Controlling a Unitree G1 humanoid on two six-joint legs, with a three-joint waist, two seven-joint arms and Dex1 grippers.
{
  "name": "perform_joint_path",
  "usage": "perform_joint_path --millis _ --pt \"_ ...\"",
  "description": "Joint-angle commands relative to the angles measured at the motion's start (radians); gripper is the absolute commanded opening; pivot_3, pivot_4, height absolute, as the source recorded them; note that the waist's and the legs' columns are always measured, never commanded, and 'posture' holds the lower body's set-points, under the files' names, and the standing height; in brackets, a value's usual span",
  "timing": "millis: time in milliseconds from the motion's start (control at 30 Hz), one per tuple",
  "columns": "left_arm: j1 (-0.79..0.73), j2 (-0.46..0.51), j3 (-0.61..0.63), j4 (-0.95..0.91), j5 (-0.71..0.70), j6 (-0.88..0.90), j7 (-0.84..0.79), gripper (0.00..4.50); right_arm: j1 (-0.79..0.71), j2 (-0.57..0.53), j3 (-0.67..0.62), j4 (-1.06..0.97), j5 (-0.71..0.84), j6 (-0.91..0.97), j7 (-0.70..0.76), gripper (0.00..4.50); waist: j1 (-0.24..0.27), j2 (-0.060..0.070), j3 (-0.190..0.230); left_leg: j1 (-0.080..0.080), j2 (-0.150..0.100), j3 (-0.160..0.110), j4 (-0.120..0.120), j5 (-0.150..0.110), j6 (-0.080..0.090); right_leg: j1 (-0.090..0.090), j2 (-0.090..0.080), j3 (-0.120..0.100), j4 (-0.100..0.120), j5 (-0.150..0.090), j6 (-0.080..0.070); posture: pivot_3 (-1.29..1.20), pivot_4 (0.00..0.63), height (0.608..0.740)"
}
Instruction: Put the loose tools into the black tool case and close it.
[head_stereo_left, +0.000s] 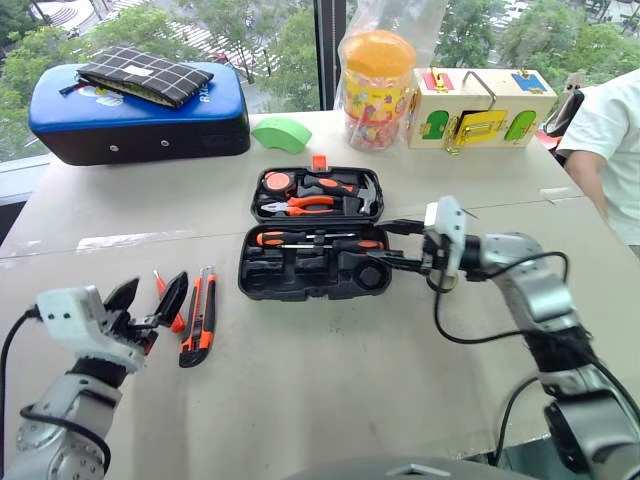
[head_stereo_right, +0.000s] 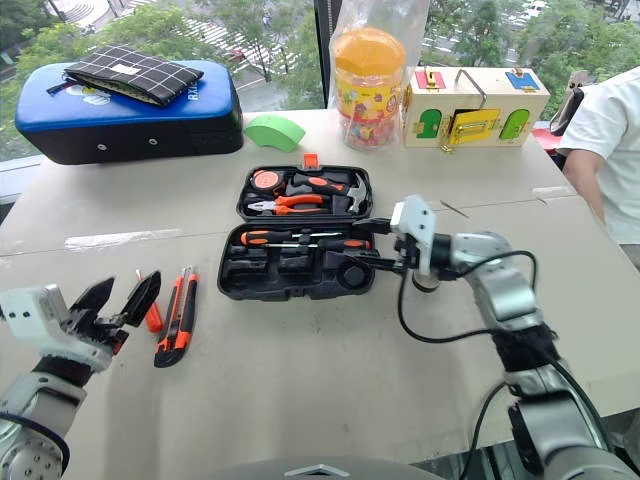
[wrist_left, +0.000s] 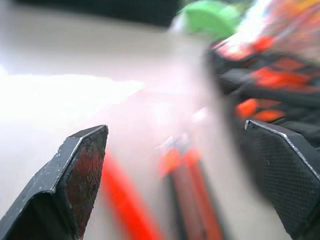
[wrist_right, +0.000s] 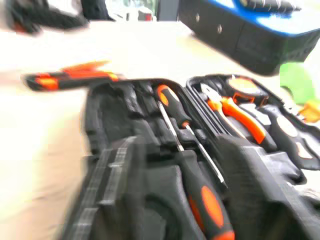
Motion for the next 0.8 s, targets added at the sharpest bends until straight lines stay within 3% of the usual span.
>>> perform_joint_path --millis 33,467,567,733,767,800 --pt "-0.007 0.033 0.003 -0.076 0.021 0.131 0.133 4.5 0.043 -0.017 -0.018 -0.148 0.063 0.07 -0.038 4.45 0.003 0.0 0.0 0.0 0.0 0.0 0.0 0.0 0.0 0.0 0.0 0.0 0.0 0.0 0.0 0.0 0.15 0.74" --pt "-0.161 0.035 -0.171 -0.019 0.124 0.34 0.296 4.5 0.127 -0.037 -0.018 -0.319 0.094 0.172 -0.176 4.45 0.015 0.0 0.001 -0.001 0.0 0.0 0.001 0.0 0.0 0.0 0.0 0.0 -0.001 0.0 0.0 0.0 0.15 0.74" --pt "-0.166 0.001 -0.192 -0.017 0.138 0.365 0.318 3.71 0.14 -0.059 -0.037 -0.346 0.118 0.178 -0.172 4.5 0.02 0.0 0.001 -0.001 0.0 0.0 0.001 0.0 0.0 0.0 0.0 0.0 -0.001 0.0 0.0 0.0 0.15 0.74" --pt "-0.162 -0.014 -0.179 -0.018 0.151 0.34 0.301 1.34 0.165 -0.096 -0.058 -0.368 0.137 0.125 -0.147 4.5 0.025 0.0 0.001 -0.001 0.0 0.0 0.001 0.0 0.0 0.0 0.0 0.0 -0.001 0.0 0.0 0.0 0.15 0.74" --pt "-0.17 -0.01 -0.166 -0.015 0.148 0.313 0.287 1.04 0.17 -0.101 -0.061 -0.367 0.139 0.12 -0.147 4.5 0.026 0.001 0.0 -0.001 0.0 0.0 0.001 0.0 0.0 0.0 0.0 0.0 -0.001 0.0 0.0 0.0 0.15 0.74" --pt "-0.188 -0.014 -0.146 -0.011 0.133 0.278 0.268 1.02 0.176 -0.105 -0.064 -0.364 0.135 0.113 -0.147 4.5 0.025 0.002 0.001 -0.001 0.0 0.0 0.001 0.0 0.0 0.0 0.0 0.0 -0.001 0.0 0.0 0.0 0.15 0.74"
